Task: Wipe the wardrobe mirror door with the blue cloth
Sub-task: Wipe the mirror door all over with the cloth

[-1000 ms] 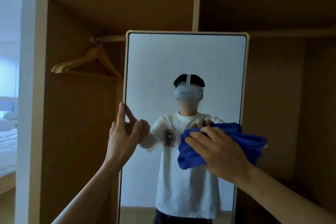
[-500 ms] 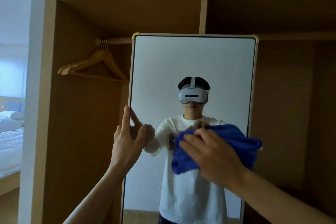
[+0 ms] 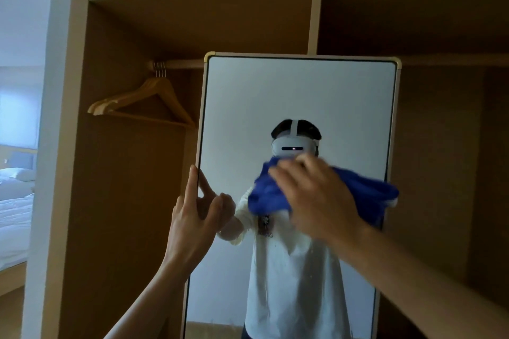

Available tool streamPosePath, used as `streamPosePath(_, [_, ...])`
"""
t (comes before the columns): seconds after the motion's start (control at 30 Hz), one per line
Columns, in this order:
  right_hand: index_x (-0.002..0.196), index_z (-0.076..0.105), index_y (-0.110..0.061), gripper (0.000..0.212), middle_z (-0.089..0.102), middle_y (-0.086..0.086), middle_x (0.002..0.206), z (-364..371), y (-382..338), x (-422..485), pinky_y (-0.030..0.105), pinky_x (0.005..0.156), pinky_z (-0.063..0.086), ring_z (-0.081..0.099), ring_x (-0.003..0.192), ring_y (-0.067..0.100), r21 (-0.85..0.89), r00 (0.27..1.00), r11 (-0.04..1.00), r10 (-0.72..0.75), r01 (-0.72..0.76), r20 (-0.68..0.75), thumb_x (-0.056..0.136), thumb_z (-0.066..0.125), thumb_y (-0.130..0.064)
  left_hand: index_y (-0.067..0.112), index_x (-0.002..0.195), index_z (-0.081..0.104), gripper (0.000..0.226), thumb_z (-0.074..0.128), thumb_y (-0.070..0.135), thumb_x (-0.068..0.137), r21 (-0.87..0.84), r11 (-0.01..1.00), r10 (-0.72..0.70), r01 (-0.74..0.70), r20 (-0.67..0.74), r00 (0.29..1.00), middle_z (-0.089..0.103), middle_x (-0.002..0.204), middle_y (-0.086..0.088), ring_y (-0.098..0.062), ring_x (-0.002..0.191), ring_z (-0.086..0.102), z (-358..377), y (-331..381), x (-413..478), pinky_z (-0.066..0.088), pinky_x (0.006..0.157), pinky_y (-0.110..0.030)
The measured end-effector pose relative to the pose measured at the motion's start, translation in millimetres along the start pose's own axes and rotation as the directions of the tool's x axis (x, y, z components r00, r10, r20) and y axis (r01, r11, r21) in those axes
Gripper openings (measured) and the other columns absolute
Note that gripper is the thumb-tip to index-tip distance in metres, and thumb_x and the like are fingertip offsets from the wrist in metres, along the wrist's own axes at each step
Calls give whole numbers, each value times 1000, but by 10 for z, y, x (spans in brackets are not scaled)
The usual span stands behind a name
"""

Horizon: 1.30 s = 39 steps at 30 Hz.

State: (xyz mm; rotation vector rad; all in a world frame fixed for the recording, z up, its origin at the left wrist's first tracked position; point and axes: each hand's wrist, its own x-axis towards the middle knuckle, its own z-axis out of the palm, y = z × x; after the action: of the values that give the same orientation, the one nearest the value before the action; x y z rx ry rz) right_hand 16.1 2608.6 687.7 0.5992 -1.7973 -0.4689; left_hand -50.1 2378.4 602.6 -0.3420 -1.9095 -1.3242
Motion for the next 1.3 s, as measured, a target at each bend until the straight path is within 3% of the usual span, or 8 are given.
streamPosePath(0.2, [121,62,-11,38,66,8,114,108,-163,-306,43,91,52,59,99,29,12,991,992,-124,124,49,87,44,-7,51,160,3,85,53,60,92,-4,1000,-7,7,26,1000,54,120,-4,-22,105,59,-17,81,42,50,80,-35])
streamPosePath(0.4, [123,58,-5,49,66,14,115,-334,670,356,48,84,48,55,99,35,-84,963,960,261,-267,-68,76,69,-9,46,159,12,86,50,71,86,-37,999,-33,35,40,999,52,150,-8,-26,117,62,-60,187,196,52,83,-35])
streamPosePath(0.47, [124,58,-6,51,66,13,115,-384,729,451,48,85,47,54,100,34,-102,954,949,291,-298,-78,75,72,-10,48,158,14,88,47,75,81,-45,998,-43,45,29,999,51,151,-8,-28,120,62,-81,214,202,54,85,-37])
streamPosePath(0.7, [118,63,-9,42,67,9,113,31,-9,-161,43,88,51,59,98,31,-34,993,995,-91,94,70,85,37,-6,62,153,4,97,43,92,70,-34,999,-36,37,40,999,54,140,-7,-27,112,64,-55,126,175,60,88,-53])
streamPosePath(0.8, [118,63,-8,39,66,8,113,-49,173,-8,45,84,51,59,98,30,-20,998,998,-56,56,26,84,44,-4,59,155,4,98,45,89,71,-33,999,-26,28,50,998,51,140,-7,-27,112,63,-42,145,150,59,89,-53])
streamPosePath(0.9, [119,61,-9,45,66,8,113,-259,532,348,45,84,48,56,99,29,-50,989,988,146,-147,-22,75,69,-6,55,157,5,97,47,84,75,-36,999,-21,22,47,999,49,143,-8,-29,115,62,-29,186,101,59,90,-55])
streamPosePath(1.0, [122,60,-10,48,67,8,114,-365,654,602,45,85,47,56,100,30,-127,969,961,239,-245,-62,76,75,-13,56,157,4,93,49,80,79,-34,999,-17,18,26,1000,49,141,-5,-28,116,60,-16,169,65,59,91,-54])
streamPosePath(1.3, [118,62,-11,41,66,7,113,-11,58,140,44,87,49,58,101,30,-38,990,991,-124,126,60,85,38,-4,64,152,1,90,43,89,76,-59,998,-7,9,29,1000,51,132,0,-24,116,58,15,131,148,56,93,-53])
